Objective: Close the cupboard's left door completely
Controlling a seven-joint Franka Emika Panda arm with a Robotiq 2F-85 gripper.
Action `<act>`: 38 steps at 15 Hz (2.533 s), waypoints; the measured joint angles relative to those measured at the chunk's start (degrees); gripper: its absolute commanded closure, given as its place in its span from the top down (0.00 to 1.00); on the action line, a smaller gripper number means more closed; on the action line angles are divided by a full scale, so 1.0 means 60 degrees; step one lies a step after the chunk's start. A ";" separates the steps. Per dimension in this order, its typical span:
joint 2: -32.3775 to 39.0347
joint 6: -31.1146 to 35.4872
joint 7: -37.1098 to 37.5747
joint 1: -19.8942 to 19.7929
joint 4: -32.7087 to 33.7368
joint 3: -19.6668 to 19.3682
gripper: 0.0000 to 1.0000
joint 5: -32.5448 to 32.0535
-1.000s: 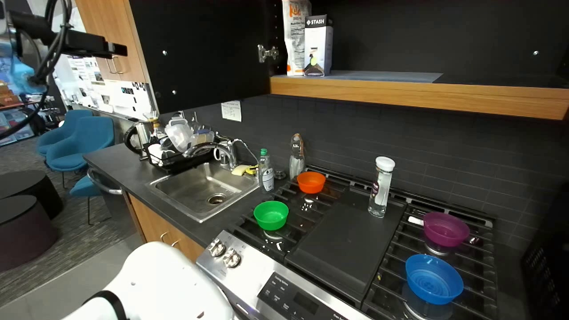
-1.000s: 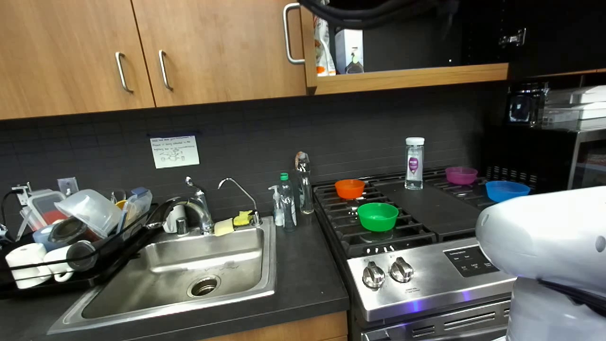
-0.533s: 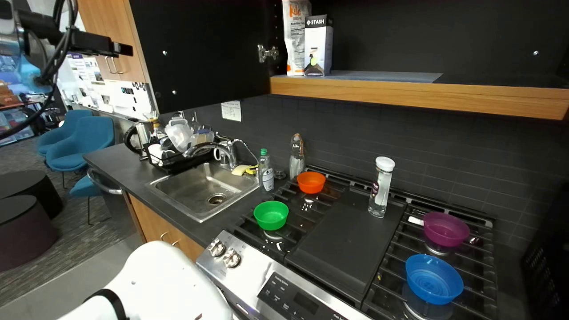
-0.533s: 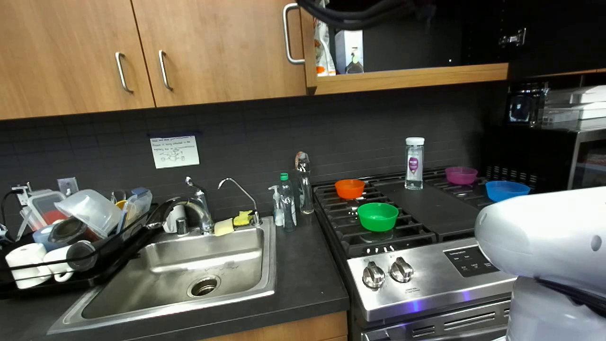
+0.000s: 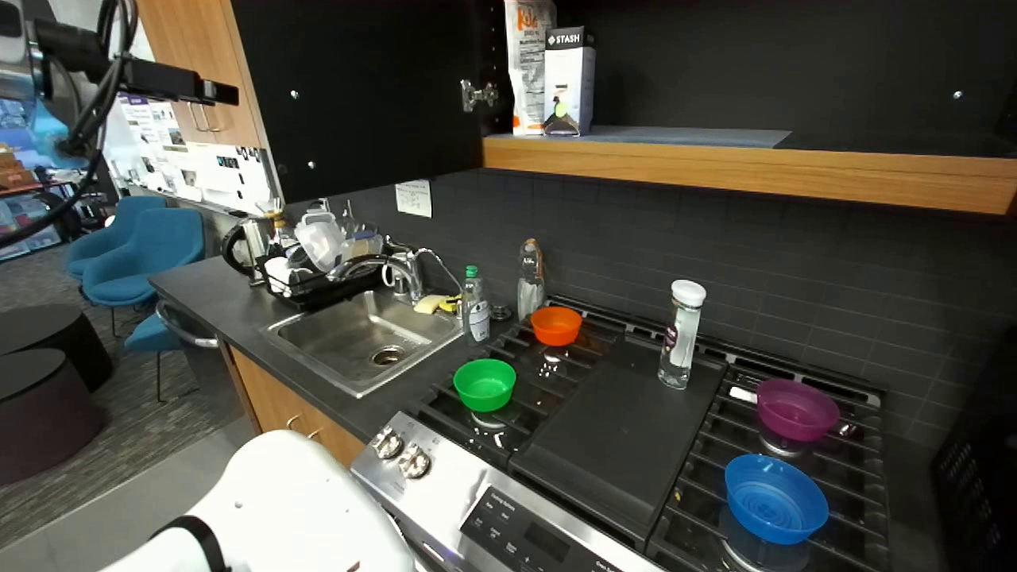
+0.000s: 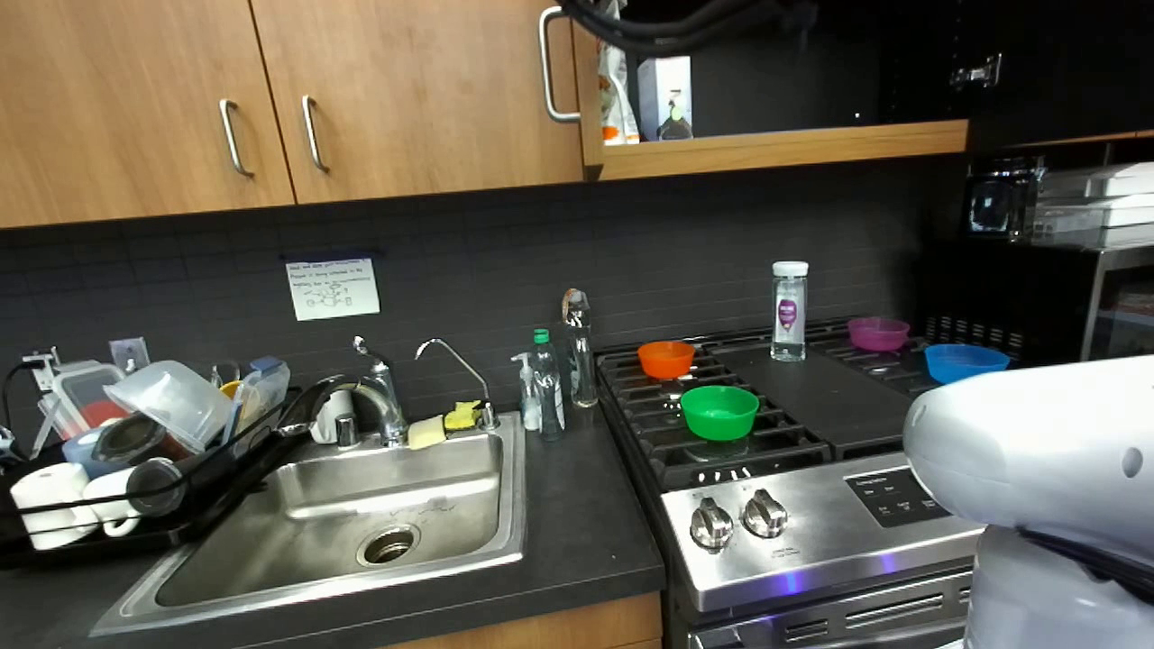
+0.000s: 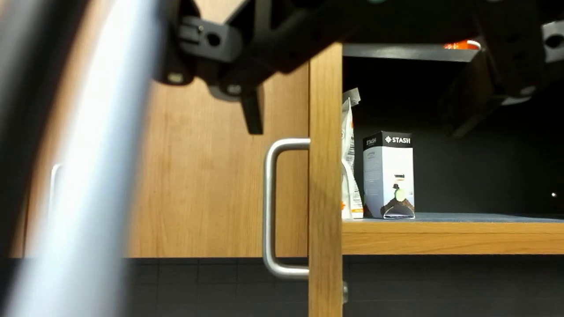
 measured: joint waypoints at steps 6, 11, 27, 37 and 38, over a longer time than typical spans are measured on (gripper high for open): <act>0.0000 -0.0009 0.0277 -0.0047 0.0054 -0.0004 1.00 0.0000; 0.0000 -0.0311 0.0447 -0.0173 0.0134 -0.0004 1.00 0.0000; -0.0005 -0.0996 0.0464 -0.0193 0.0314 0.0037 1.00 -0.0001; -0.0001 -0.0567 0.0642 -0.0362 0.0336 0.0069 1.00 0.0000; 0.0000 -0.0439 0.0674 -0.0454 0.0334 0.0070 1.00 0.0000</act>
